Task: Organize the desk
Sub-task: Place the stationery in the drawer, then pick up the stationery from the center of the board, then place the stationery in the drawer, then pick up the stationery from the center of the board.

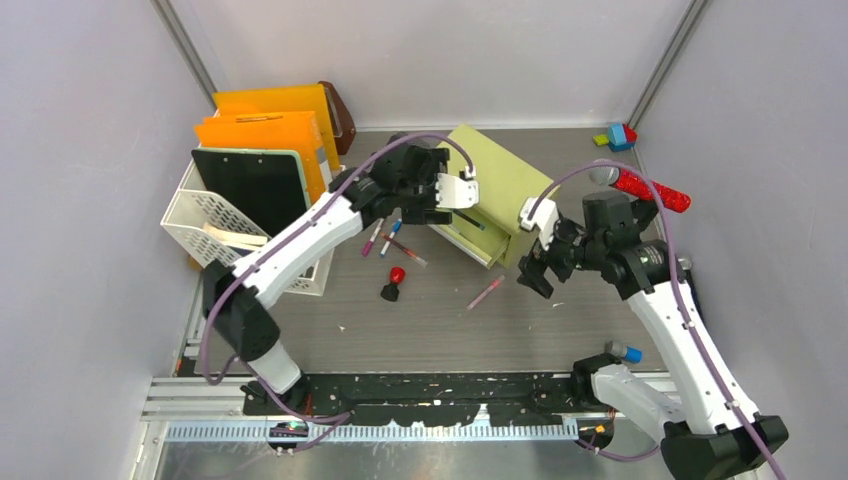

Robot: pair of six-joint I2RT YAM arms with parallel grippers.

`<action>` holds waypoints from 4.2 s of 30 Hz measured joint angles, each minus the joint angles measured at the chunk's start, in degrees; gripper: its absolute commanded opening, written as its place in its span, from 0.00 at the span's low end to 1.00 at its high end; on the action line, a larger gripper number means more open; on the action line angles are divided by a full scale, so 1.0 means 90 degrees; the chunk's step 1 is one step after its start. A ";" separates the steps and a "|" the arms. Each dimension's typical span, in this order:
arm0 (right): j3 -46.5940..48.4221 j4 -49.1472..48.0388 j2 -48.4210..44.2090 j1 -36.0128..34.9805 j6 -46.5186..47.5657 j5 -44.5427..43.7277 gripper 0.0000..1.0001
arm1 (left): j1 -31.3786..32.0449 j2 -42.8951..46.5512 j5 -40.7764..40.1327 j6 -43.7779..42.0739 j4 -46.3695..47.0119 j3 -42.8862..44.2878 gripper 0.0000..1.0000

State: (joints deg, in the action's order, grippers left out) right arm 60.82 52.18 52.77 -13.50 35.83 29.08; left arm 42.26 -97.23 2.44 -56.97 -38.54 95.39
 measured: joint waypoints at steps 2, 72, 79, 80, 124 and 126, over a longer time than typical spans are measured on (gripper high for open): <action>-0.0063 0.0216 0.0044 -0.0376 0.0245 0.0017 0.92 | 0.0000 0.0510 -0.0209 0.0427 0.0192 -0.0398 0.98; 0.4452 0.1586 0.5221 -0.4197 0.0527 -0.1209 0.13 | -0.3079 0.3750 0.0357 0.4784 -0.0483 -0.2424 1.00; 0.5901 0.1639 0.5442 -0.3920 -0.0146 -0.1838 0.14 | -0.3079 0.3750 0.0359 0.4789 -0.0486 -0.2424 1.00; 0.6178 0.1644 0.5571 -0.3781 -0.0197 -0.1911 0.15 | -0.3079 0.3750 0.0359 0.4789 -0.0486 -0.2424 1.00; 0.2931 0.0114 0.3572 -0.2297 -0.1370 -0.2297 0.65 | -0.1654 0.0185 0.2863 -0.1253 0.1350 -0.3803 0.90; 0.2771 0.0078 0.3436 -0.2208 -0.1394 -0.2295 0.65 | -0.1651 -0.0039 0.2914 -0.1620 0.1248 -0.3621 0.90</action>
State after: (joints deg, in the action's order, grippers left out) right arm 85.76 52.88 83.70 -33.36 23.29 8.43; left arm 27.40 -97.58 28.67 -71.55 -27.31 62.81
